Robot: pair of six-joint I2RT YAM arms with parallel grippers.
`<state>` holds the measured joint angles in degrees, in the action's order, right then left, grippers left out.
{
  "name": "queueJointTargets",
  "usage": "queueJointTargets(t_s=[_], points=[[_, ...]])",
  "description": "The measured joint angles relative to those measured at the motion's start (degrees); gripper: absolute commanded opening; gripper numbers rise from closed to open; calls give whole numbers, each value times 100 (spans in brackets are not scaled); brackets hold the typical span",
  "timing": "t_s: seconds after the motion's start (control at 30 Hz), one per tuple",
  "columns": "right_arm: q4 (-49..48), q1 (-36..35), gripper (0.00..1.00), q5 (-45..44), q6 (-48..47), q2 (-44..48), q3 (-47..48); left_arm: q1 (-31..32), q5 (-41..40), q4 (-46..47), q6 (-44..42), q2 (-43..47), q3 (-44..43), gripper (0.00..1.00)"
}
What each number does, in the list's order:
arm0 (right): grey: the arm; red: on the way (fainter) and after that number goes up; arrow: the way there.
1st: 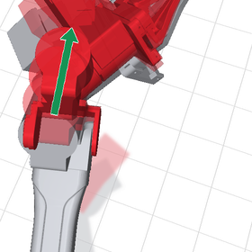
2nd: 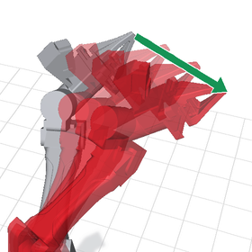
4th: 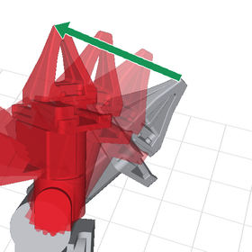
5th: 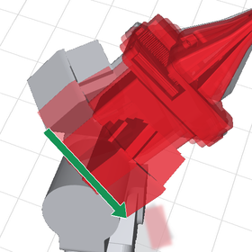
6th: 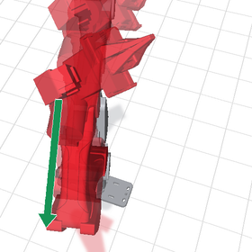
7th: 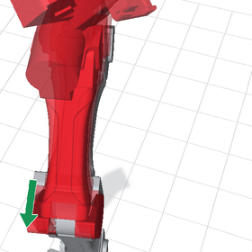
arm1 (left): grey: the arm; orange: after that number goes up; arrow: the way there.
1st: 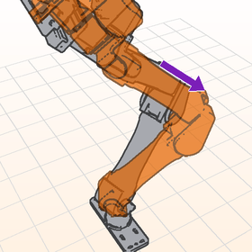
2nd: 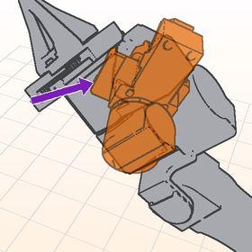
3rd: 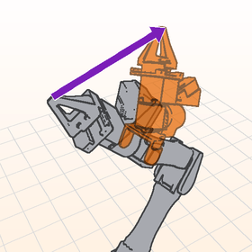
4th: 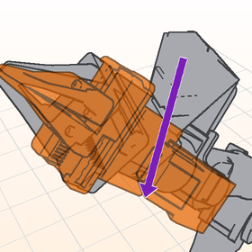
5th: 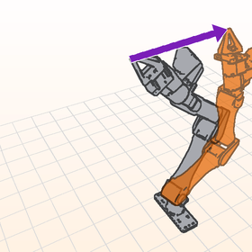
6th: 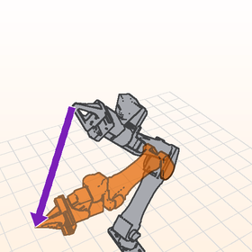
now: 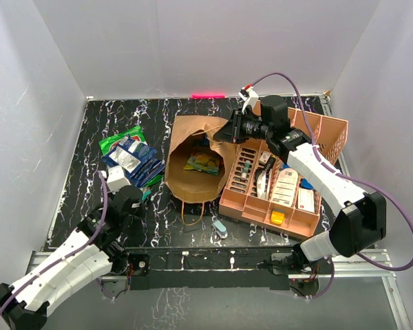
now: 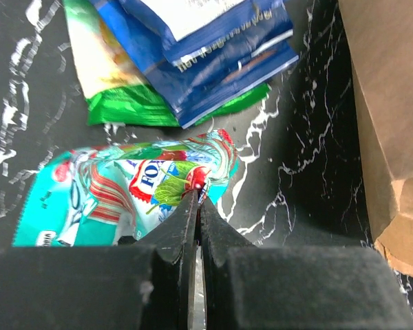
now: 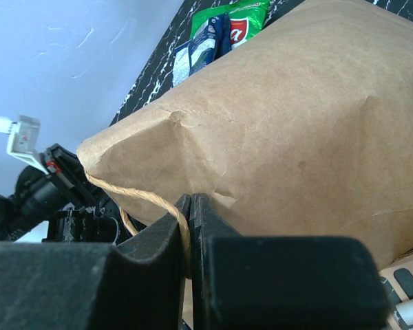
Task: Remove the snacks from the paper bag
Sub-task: Place the snack at the center of the board.
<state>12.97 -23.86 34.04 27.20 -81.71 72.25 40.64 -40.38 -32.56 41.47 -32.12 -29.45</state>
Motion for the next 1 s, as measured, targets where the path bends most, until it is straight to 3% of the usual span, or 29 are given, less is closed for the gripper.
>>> queueJointTargets(t_s=[0.13, 0.23, 0.53, 0.8, 1.0], points=[[-15, 2, 7, 20, 2, 2, -4, 0, 525, 170, 407, -125, 278, 13], [-17, 9, 7, 24, 0, 2, -7, 0, 1084, 295, 684, 142, 514, 32], [-105, 61, 7, 79, 9, 2, -81, 0, 2387, 560, 988, 990, 511, 60], [-127, 74, 7, 144, 17, 2, -83, 0, 3451, 1670, -291, 339, -472, 59], [-127, 79, 7, 166, 37, 2, -83, 20, 4804, 3058, -1565, -750, -1091, 60]])
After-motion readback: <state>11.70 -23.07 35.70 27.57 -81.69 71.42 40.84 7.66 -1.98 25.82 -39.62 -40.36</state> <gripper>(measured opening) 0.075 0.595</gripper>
